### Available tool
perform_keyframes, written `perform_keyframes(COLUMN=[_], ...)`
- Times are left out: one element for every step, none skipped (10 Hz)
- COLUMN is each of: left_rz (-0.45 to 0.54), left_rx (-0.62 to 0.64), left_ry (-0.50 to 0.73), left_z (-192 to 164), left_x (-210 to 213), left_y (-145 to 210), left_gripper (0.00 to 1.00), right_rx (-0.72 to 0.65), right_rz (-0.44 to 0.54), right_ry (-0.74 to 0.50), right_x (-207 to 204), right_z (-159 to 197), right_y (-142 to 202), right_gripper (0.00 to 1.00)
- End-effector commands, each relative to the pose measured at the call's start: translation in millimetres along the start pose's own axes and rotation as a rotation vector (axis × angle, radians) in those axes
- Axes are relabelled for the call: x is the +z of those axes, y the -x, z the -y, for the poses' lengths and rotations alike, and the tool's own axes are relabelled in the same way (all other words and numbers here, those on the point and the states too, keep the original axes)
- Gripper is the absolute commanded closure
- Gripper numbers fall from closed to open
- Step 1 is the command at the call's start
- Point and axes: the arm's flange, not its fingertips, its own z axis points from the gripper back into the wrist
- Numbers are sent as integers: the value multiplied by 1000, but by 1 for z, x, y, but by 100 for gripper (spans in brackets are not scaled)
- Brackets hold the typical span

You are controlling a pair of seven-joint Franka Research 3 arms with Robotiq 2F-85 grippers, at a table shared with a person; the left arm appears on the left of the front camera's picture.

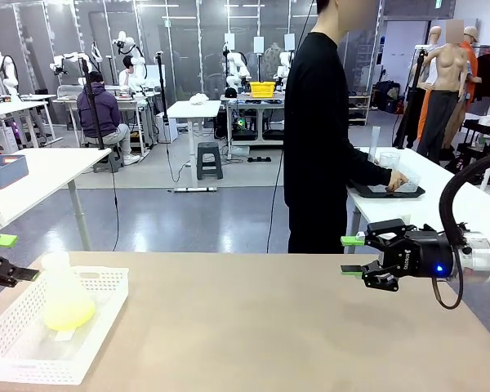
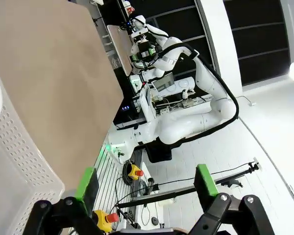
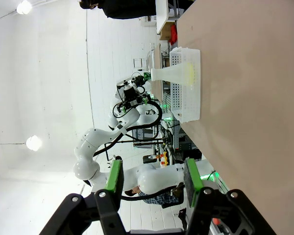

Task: Prepare the solutions needed for the experiment.
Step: When the human places the Big flask in the center of the table, pick up the Big flask and place it in the left Organizing basket.

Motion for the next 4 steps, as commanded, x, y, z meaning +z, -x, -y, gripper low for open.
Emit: perform_keyframes(left_rz=[-17,-17,-17,-17], left_rx=[-24,-24,-24,-24], left_ry=[-3,-3,-3,-3], left_z=[5,5,5,5], left_x=[0,0,0,0], left_y=[2,2,2,2], left_gripper=[0,0,0,0], right_rx=[4,4,4,4], right_rz=[-2,-2,-2,-2], right_ry=[-2,-2,-2,-2], right_x=[0,0,0,0], right_z=[-1,-1,-1,-1], right_y=[1,1,1,1], right_gripper=[37,37,37,37])
